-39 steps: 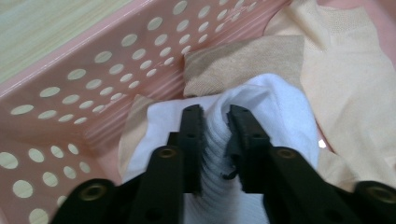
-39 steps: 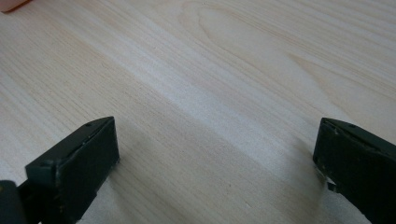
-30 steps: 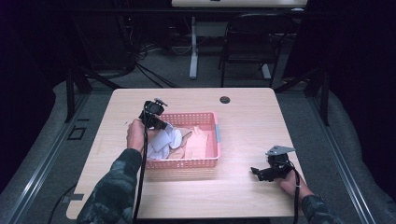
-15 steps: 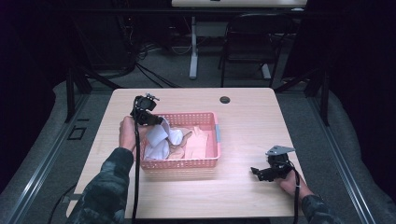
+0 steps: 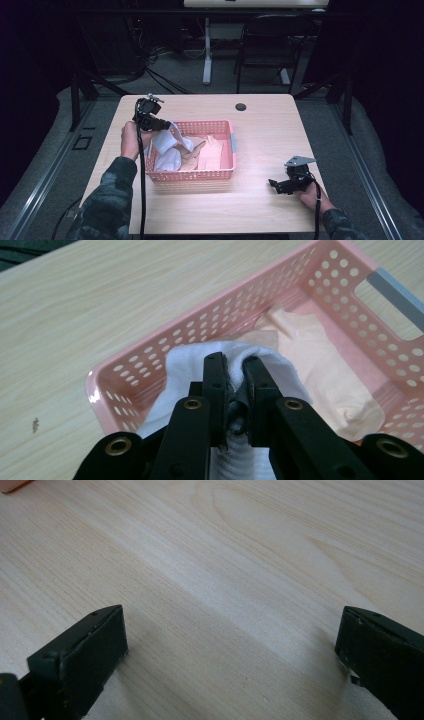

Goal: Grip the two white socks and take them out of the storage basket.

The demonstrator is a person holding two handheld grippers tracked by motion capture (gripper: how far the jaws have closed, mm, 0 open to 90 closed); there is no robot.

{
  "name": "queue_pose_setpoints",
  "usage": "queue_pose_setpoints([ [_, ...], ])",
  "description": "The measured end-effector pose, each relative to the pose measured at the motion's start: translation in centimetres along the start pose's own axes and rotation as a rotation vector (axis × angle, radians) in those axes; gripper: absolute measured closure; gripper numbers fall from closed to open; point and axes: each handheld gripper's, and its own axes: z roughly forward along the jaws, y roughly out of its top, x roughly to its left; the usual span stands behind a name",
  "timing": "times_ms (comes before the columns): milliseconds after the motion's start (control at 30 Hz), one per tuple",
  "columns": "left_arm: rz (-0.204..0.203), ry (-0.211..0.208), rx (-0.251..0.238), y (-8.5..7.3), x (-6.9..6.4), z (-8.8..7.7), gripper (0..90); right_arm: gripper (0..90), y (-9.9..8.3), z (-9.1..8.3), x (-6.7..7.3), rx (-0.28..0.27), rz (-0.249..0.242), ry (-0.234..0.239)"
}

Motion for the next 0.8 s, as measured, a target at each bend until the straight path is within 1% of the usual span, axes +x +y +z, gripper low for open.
queue_pose_setpoints([
  [67,0.010,0.007,-0.006,0.1,-0.1,-0.4,82.4,0.0,0.0,0.0,0.0,0.000,0.000,0.000],
  [233,0.015,0.003,-0.011,0.5,-0.2,-1.4,82.5,0.0,0.0,0.0,0.0,0.000,0.000,0.000],
  [267,0.022,0.005,-0.009,0.5,-0.2,-1.7,82.5,0.0,0.0,0.0,0.0,0.000,0.000,0.000],
  [467,0.036,0.006,-0.036,0.9,-0.5,-2.9,82.5,0.0,0.0,0.0,0.0,0.000,0.000,-0.001],
  [533,0.046,0.008,-0.039,1.0,-0.5,-3.3,82.4,0.0,0.0,0.0,0.0,-0.001,0.000,0.001],
  [767,0.051,0.016,-0.050,1.5,-0.5,-4.7,82.4,0.0,0.0,0.0,0.0,0.000,0.001,-0.001],
  [800,0.052,0.022,-0.053,1.6,-0.5,-5.0,82.4,0.0,0.0,0.0,0.0,0.000,0.001,-0.001],
])
